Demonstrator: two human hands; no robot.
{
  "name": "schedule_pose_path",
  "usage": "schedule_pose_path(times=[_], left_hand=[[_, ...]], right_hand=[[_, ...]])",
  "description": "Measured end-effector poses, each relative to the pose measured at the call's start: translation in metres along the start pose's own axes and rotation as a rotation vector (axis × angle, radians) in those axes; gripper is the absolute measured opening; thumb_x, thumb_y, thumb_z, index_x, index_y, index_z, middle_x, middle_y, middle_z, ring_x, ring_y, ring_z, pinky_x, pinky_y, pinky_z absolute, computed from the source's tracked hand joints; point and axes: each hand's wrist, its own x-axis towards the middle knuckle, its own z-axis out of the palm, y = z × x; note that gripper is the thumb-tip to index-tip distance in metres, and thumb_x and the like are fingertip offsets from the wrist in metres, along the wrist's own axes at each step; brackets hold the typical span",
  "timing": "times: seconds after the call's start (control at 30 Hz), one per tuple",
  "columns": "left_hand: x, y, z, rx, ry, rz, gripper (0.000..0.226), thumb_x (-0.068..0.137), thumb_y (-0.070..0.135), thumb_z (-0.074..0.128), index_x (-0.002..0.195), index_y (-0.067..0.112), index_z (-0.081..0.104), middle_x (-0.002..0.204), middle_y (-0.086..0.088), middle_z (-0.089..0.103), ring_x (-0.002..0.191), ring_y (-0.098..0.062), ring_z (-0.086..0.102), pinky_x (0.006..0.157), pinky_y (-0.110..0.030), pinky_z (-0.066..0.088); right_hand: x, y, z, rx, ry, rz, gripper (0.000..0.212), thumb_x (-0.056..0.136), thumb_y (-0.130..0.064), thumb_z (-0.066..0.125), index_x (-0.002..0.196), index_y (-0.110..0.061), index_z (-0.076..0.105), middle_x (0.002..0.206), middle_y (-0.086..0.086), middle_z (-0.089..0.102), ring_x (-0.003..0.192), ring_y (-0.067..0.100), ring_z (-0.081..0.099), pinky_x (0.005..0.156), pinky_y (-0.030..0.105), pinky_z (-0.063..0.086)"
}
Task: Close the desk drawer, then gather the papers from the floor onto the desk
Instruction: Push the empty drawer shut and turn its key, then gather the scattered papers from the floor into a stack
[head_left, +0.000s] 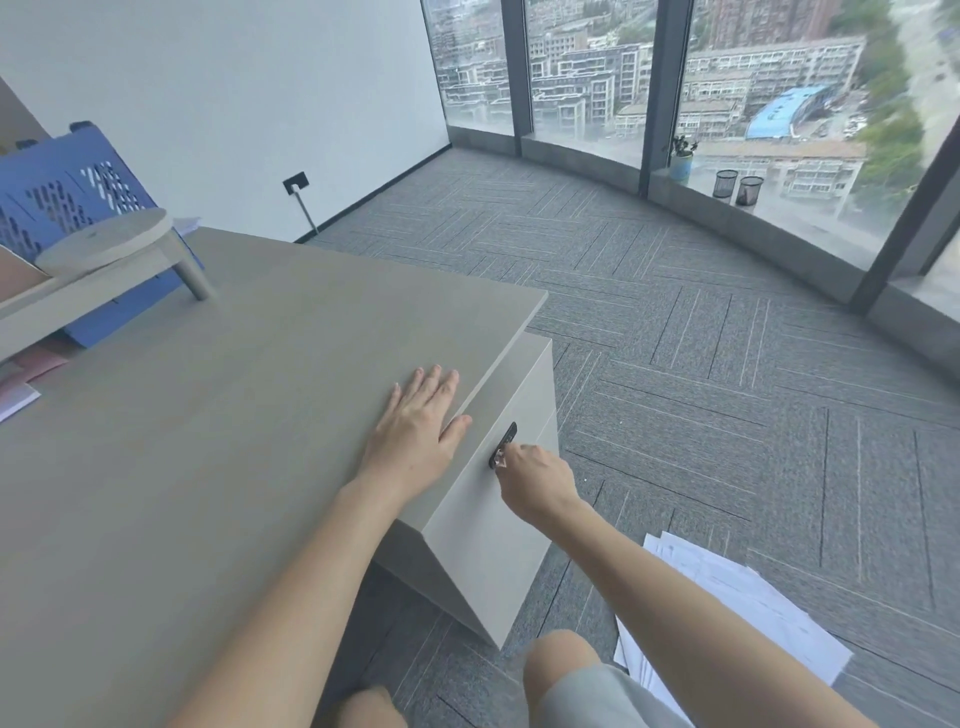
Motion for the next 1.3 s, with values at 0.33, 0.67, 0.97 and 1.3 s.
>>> schedule_pose_path(times=[0.33,0.67,0.97,1.3], left_hand=[[-0.027,0.062,0.0,-0.347,0.202,-0.049,0.032,0.096,0.015,0.052,0.126,0.014,0.064,0.143,-0.002,0.057,0.135,-0.019,0.049,0.104,-0.025,0.035],[-0.051,0.164,0.022,-0.624,0.118,-0.105,0.027,0.091,0.017,0.055,0.114,0.018,0.069,0.118,-0.001,0.073,0.113,-0.024,0.066,0.099,-0.036,0.049],[-0.057,0.223,0.029,-0.724,0.014,0.003,0.027,0.096,0.015,0.053,0.12,0.013,0.065,0.12,-0.005,0.071,0.113,-0.02,0.064,0.089,-0.023,0.042],[-0.045,0.253,0.063,-0.799,-0.112,0.011,0.027,0.094,0.014,0.054,0.12,0.013,0.062,0.122,-0.01,0.068,0.1,-0.021,0.059,0.082,-0.028,0.041]], right_hand=[[-0.063,0.037,-0.05,0.107,0.119,0.129,0.034,0.095,-0.027,0.043,0.118,-0.008,0.059,0.115,0.014,0.068,0.107,0.037,0.062,0.082,0.04,0.046],[-0.172,0.114,-0.134,0.11,0.233,0.267,0.033,0.097,-0.033,0.046,0.12,-0.016,0.062,0.116,0.008,0.071,0.112,0.032,0.062,0.088,0.039,0.047],[-0.238,0.148,-0.175,0.134,0.336,0.438,0.029,0.096,-0.034,0.052,0.109,-0.016,0.07,0.109,0.004,0.074,0.107,0.026,0.065,0.084,0.033,0.047],[-0.265,0.18,-0.182,0.14,0.35,0.559,0.035,0.097,-0.036,0.053,0.123,-0.014,0.062,0.113,0.003,0.074,0.109,0.026,0.064,0.086,0.037,0.05]])
